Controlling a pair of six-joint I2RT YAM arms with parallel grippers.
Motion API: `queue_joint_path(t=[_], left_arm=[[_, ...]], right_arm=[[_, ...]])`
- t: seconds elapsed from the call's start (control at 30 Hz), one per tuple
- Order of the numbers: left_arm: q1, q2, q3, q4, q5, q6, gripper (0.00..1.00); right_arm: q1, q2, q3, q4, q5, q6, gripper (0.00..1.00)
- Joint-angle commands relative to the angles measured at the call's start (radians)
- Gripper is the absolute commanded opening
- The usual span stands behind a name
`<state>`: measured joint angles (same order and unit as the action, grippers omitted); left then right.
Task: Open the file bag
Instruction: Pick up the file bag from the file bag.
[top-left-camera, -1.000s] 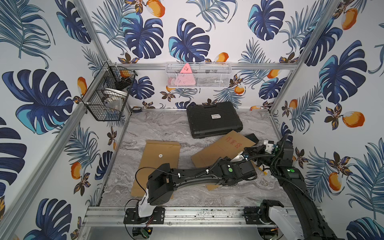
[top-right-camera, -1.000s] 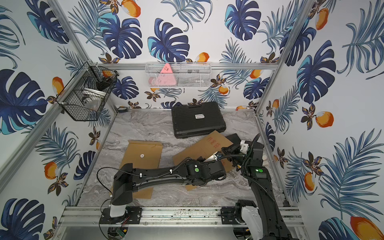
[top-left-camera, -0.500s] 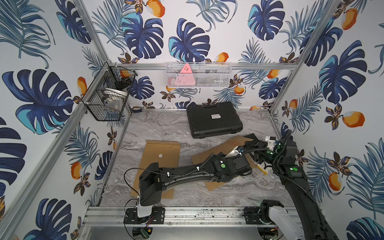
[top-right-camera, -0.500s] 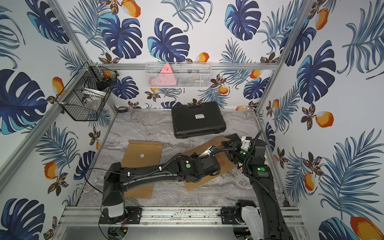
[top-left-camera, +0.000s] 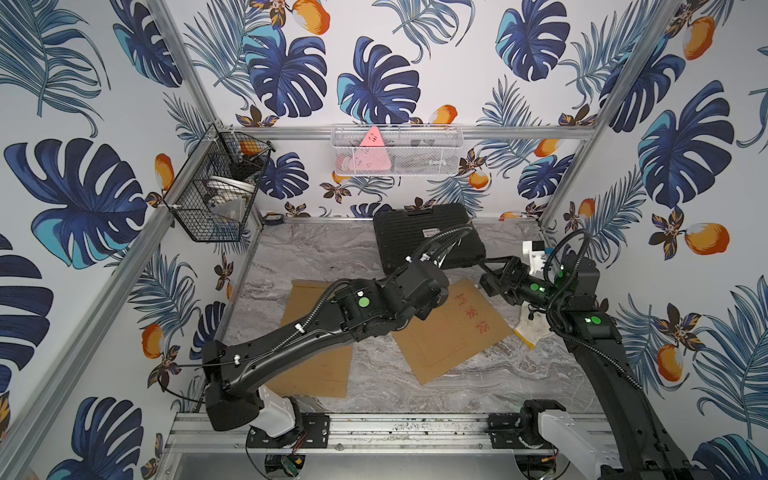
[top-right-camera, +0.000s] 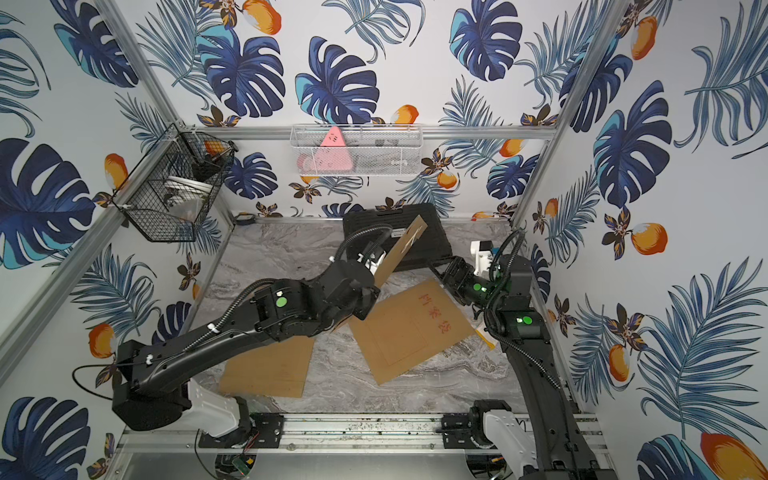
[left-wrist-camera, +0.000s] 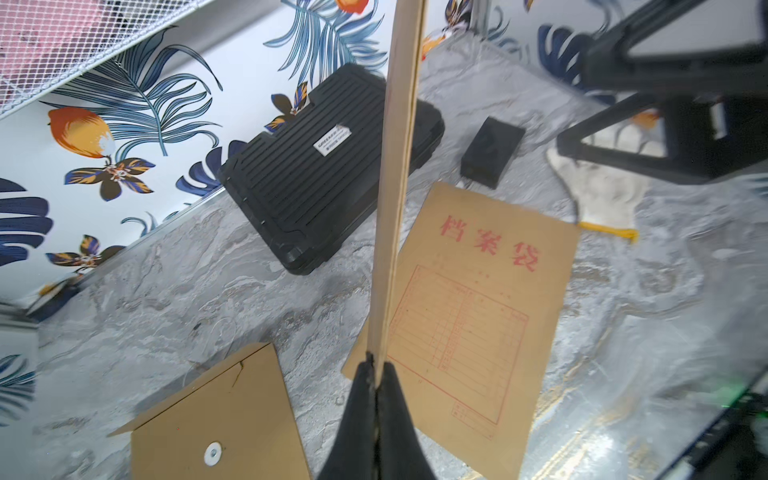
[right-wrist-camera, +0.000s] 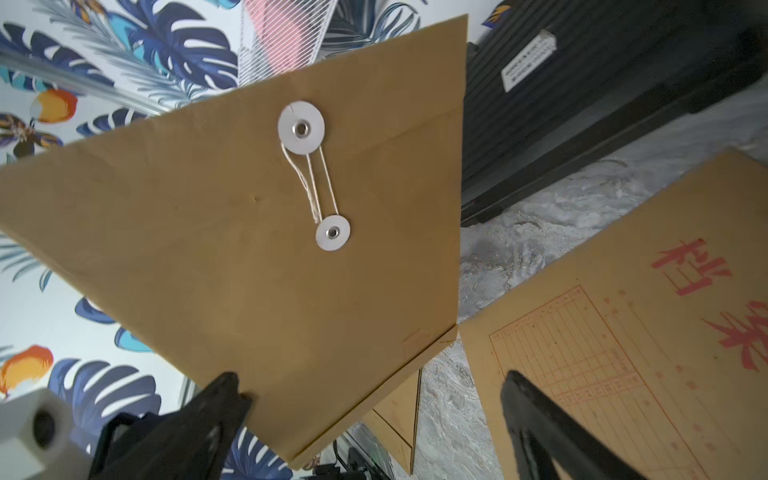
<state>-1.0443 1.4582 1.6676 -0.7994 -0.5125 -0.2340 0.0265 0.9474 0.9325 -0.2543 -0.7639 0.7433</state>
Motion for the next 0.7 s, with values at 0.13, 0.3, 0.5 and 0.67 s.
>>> queue_joint_path(t=[0.13, 0.3, 0.5, 0.67], left_arm=[[0.054, -0.139, -0.003, 0.087, 0.242, -0.003, 0.00], [0.123, -0.224, -0.017, 0.134, 0.391, -0.009, 0.00], [0.171, -0.288, -0.026, 0.168, 0.510, -0.044, 0.00], [0.172, -0.344, -0.041, 0.210, 0.605, -0.077, 0.00]], right_arm=[[0.007, 0.019, 0.021, 0.117, -0.040, -0.129, 1.00], [0.006, 0.054, 0.052, 0.168, -0.086, -0.137, 1.00], [0.003, 0.037, 0.061, 0.264, -0.105, -0.105, 1.00], [-0.016, 0.036, 0.063, 0.363, -0.169, -0.036, 1.00]])
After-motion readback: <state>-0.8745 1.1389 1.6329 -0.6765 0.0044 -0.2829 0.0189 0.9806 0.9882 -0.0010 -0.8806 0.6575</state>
